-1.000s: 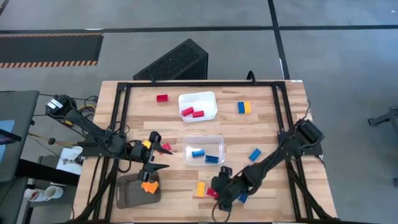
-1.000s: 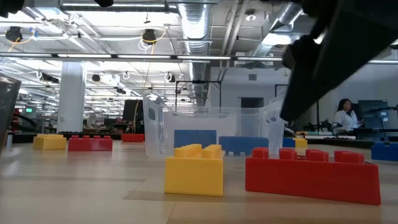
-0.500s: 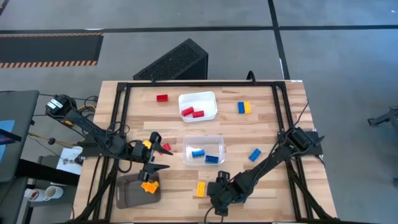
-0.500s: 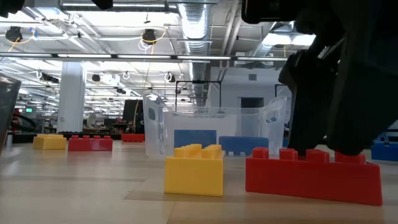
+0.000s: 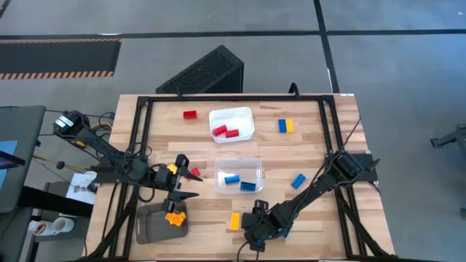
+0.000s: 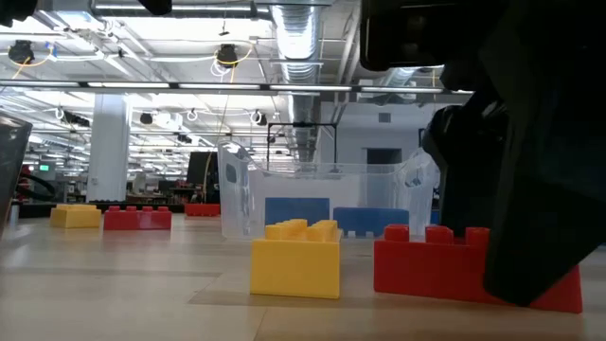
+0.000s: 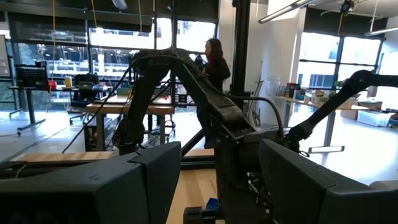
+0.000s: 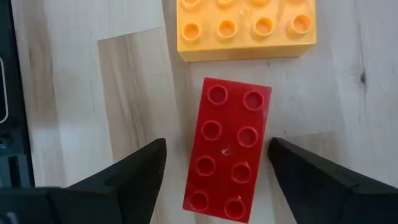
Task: Sort & place blocks by color
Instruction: Put the red game piece into the white bin
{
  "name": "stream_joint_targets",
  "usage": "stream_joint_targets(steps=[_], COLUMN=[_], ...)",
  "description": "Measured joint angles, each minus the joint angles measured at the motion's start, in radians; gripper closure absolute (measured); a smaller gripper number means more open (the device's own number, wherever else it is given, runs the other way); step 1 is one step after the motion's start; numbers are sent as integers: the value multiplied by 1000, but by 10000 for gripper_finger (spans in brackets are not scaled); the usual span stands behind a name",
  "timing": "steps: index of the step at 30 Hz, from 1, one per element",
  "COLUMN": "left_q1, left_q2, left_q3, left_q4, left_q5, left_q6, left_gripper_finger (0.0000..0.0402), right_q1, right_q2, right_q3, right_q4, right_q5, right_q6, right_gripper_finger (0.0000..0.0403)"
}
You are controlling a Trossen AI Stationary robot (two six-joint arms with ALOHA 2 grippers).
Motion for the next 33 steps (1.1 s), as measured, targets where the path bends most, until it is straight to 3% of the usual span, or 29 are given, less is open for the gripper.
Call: stream_joint_targets(steps=[6,12,14,20,23,28,33], left_q1=[0,0,0,0,0,0,0], left_q2=[0,0,0,0,0,0,0], left_q3=[0,0,0,0,0,0,0], left_q4=[-6,-10,-11,-12,-12,-10,-10], left_q5=[-15,-21,-21,-22,-22,-22,-22], left_q6=[0,0,0,0,0,0,0], left_gripper_finger=[196,196,196,196,196,196,196], right_q1=[0,-1,-4,-20,-35,-108,-255], right_q2=[-35,-64,-75,-190,-274,-416,-505], right_q3=[-5,-8,-8,-10,-9,-8,-7], right_q4=[-36,-89,-126,-208,-213,-182,-36], right_q5=[25,22,17,39,126,304,307], right_q6=[-21,-47,-64,-115,-176,-363,-592], right_gripper_finger=[136,258,281,280,280,252,256])
